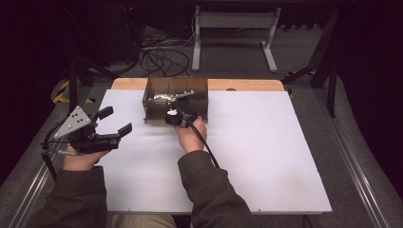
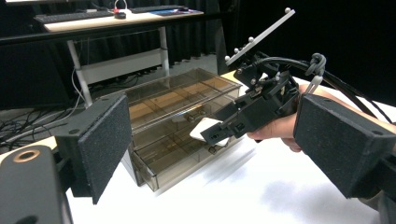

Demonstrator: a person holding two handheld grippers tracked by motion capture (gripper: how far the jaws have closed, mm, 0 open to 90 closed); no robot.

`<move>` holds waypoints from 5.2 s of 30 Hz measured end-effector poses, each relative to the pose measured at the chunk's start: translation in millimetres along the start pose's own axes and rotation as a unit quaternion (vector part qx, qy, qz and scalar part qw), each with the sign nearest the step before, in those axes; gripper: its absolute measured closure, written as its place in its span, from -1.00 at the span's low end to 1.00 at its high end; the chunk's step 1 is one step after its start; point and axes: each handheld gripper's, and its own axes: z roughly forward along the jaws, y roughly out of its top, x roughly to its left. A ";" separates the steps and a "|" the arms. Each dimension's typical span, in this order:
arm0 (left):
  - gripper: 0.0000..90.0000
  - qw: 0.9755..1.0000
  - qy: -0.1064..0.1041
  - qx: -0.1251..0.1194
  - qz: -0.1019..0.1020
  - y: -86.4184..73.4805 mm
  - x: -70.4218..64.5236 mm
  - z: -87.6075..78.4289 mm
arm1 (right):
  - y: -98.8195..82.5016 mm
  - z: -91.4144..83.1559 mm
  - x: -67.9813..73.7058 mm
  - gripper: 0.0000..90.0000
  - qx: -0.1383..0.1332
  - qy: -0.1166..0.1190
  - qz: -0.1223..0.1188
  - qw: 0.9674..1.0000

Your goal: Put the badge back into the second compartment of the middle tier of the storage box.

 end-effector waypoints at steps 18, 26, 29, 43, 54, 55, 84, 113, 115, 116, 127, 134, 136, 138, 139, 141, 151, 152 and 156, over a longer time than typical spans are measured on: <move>-0.72 1.000 0.003 -0.004 -0.002 0.3 1.5 -1.8 | 2.9 8.2 -3.4 -0.25 -0.001 0.001 0.035 0.999; -0.69 1.000 0.004 -0.008 -0.002 0.6 2.6 -3.2 | 2.7 11.5 -5.1 -0.25 -0.003 0.008 0.046 0.999; -0.69 1.000 0.004 -0.009 -0.004 0.5 2.8 -3.4 | 2.9 12.3 -5.2 -0.25 -0.006 0.008 0.047 0.999; -0.69 1.000 0.004 -0.008 -0.003 0.6 3.5 -4.2 | 3.5 4.5 -3.0 -0.25 -0.013 0.021 0.040 0.999; -0.69 1.000 0.005 -0.009 -0.004 0.4 3.4 -3.7 | 1.7 1.5 -2.8 -0.21 -0.020 0.018 0.024 0.999; -0.69 1.000 0.007 -0.008 -0.004 0.4 3.6 -3.8 | 1.2 1.8 -2.6 -0.22 -0.021 0.019 0.024 0.999; -0.69 1.000 0.010 -0.007 0.000 -0.9 1.1 -2.3 | -5.9 -11.9 -4.6 -0.59 -0.061 0.048 0.010 0.997; -0.70 1.000 0.017 0.006 0.017 -2.5 -7.2 6.2 | -15.1 -37.3 -12.4 -0.88 -0.113 0.090 -0.018 0.989; -0.70 1.000 0.017 0.006 0.017 -2.8 -7.9 6.9 | -16.5 -40.1 -13.7 -0.90 -0.117 0.092 -0.018 0.989; -0.70 1.000 0.017 0.006 0.017 -3.0 -8.2 7.3 | -17.4 -41.4 -14.6 -0.90 -0.118 0.094 -0.018 0.988; -0.71 1.000 0.015 0.007 0.016 -3.8 -12.0 9.9 | -25.9 -61.6 -24.8 -0.99 -0.139 0.105 -0.022 0.984; -0.72 1.000 0.018 0.011 0.019 -5.1 -15.5 13.3 | -33.1 -73.3 -29.8 -0.99 -0.153 0.114 -0.026 0.981; -0.72 1.000 0.017 0.012 0.020 -5.2 -16.5 14.2 | -35.3 -75.9 -31.5 -1.00 -0.155 0.117 -0.027 0.981; -0.72 1.000 0.014 0.012 0.018 -5.1 -17.5 14.9 | -37.5 -78.9 -33.4 -1.00 -0.159 0.119 -0.028 0.980; -0.72 1.000 0.012 0.012 0.019 -4.9 -17.9 15.2 | -38.5 -80.5 -34.3 -1.00 -0.163 0.120 -0.029 0.979; -0.72 1.000 0.014 0.011 0.021 -4.5 -19.5 15.8 | -40.6 -83.6 -36.1 -1.00 -0.168 0.121 -0.029 0.978; -0.72 1.000 0.012 0.015 0.019 -7.0 -24.3 18.1 | -49.4 -101.3 -48.3 -1.00 -0.193 0.134 -0.027 0.972; -0.72 1.000 0.012 0.015 0.019 -7.2 -24.8 18.2 | -50.4 -103.3 -49.6 -1.00 -0.196 0.136 -0.026 0.971; -0.72 1.000 0.012 0.014 0.019 -7.7 -26.9 18.2 | -54.5 -111.4 -55.2 -1.00 -0.212 0.143 -0.023 0.966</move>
